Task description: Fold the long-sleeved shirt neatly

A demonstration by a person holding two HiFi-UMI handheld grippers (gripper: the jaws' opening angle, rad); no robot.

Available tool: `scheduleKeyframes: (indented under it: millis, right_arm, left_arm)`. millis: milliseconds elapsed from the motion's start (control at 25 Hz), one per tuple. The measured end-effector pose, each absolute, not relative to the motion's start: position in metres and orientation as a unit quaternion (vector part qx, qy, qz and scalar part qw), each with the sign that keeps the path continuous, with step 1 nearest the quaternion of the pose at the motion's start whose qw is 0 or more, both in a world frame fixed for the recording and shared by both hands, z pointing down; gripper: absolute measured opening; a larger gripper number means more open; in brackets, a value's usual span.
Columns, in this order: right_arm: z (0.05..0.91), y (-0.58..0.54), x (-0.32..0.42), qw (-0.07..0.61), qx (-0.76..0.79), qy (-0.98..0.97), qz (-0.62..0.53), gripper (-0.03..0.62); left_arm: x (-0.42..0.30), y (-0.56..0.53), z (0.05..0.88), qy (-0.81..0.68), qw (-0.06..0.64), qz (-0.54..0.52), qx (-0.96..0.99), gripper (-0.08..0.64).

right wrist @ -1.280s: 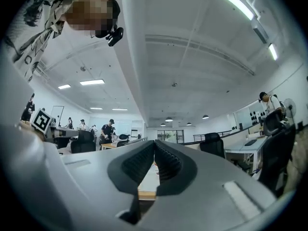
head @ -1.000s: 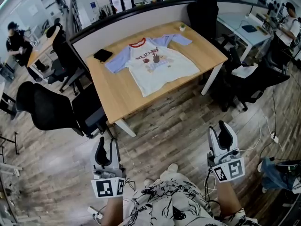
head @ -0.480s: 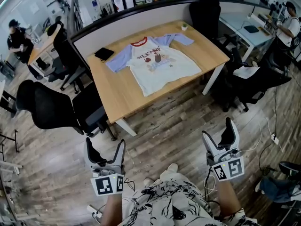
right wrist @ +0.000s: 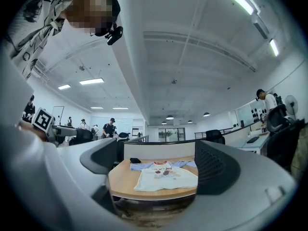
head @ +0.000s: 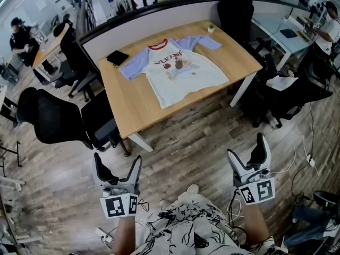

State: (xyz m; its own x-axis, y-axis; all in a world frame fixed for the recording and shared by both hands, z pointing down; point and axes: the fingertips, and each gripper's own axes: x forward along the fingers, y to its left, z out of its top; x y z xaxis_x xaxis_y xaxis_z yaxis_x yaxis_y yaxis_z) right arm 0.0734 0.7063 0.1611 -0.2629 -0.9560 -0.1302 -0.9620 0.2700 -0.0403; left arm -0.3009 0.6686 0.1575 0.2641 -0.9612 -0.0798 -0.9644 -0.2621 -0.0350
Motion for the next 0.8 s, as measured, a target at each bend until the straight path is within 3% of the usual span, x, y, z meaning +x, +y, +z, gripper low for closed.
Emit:
scheduleKeyframes:
  millis: [440,800]
  right_arm:
    - [0.165,0.669,0.122,0.066,-0.61,0.789,0.028,0.5]
    - [0.177,0.595,0.147,0.05,-0.628,0.776,0.027,0.5]
  left_arm:
    - [-0.264,0.63,0.169,0.61,0.043,0.008,-0.791,0.601]
    - [-0.243,0.532,0.19,0.597,0.031,0.014,-0.801,0.601]
